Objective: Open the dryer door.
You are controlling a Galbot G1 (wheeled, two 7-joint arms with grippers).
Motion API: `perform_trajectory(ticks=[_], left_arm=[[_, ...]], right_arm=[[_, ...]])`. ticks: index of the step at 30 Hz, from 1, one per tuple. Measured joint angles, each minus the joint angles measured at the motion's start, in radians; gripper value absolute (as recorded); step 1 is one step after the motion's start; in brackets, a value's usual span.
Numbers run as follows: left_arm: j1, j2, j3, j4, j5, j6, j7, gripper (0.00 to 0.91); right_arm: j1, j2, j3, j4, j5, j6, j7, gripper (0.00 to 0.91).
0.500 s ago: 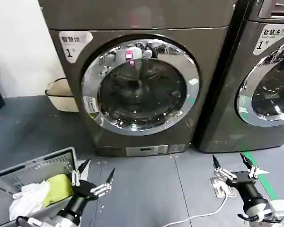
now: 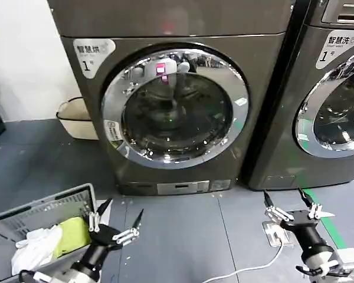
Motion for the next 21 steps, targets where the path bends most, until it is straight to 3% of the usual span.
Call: perform_trajectory(ticks=[8, 21], left_arm=[[0.011, -0.003, -0.001, -0.013, 0.003, -0.001, 0.0, 0.907], [0.024, -0.018, 0.0, -0.026, 0.014, -0.002, 0.004, 0.907]], right_arm=[[0.072, -0.113, -0.073, -0.065, 0.041, 0.057, -0.025, 0.907], [0.307, -0.274, -0.254, -0.204, 0.142, 0.058, -0.03, 0.907]])
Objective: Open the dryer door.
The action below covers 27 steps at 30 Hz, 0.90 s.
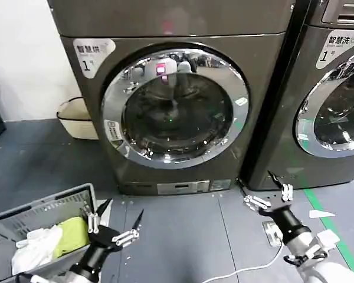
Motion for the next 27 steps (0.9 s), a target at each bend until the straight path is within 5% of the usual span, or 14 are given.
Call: perform_trajectory(ticks=[12, 27], left_arm=[[0.011, -0.02, 0.001, -0.013, 0.026, -0.008, 0.009, 0.907], [0.023, -0.046, 0.001, -0.02, 0.049, -0.024, 0.017, 0.907]], right_arm=[[0.252, -0.136, -0.2, -0.113, 0.089, -0.04, -0.006, 0.907], [0.561, -0.149, -0.45, -0.234, 0.118, -0.047, -0.016, 0.907]])
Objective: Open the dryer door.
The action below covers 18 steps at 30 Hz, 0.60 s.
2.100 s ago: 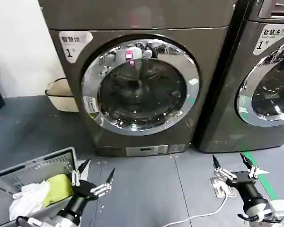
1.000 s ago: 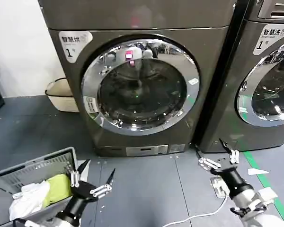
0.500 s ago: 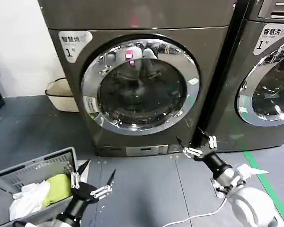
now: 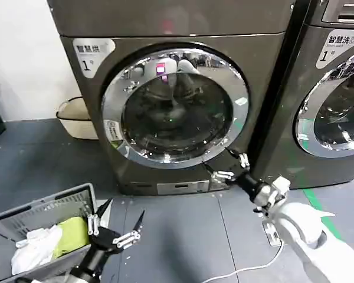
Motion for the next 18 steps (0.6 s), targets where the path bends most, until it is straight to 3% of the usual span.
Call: perform_trajectory(ticks=[18], left_arm=[[0.006, -0.022, 0.0, -0.01, 0.012, -0.015, 0.013, 0.907]], right_arm=[[0.292, 0.048, -0.246, -0.153, 0.078, 0.005, -0.041, 0.907]])
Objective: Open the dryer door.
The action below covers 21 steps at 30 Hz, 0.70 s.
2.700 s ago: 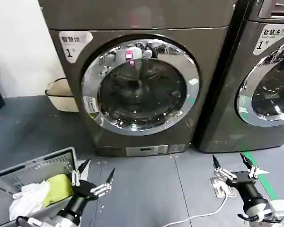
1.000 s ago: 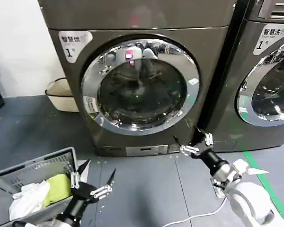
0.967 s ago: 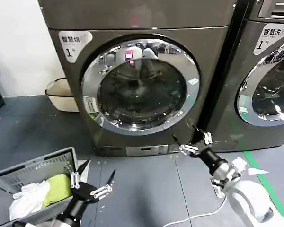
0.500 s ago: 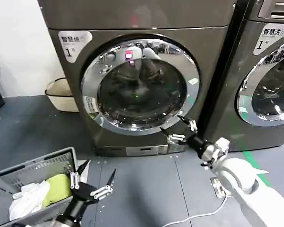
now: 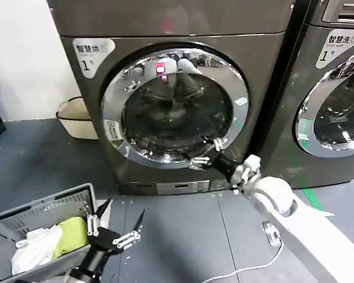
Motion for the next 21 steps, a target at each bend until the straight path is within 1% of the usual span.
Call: perform_trajectory(ticks=[8, 21], left_arm=[[0.004, -0.003, 0.0, 0.0, 0.002, -0.007, 0.002, 0.907], [0.0, -0.007, 0.0, 0.007, 0.003, -0.009, 0.004, 0.907]], right_arm=[[0.094, 0.038, -0.084, -0.074, 0.004, 0.004, -0.017, 0.907], [0.204, 0.107, -0.197, -0.153, 0.015, 0.003, -0.02, 0.907]])
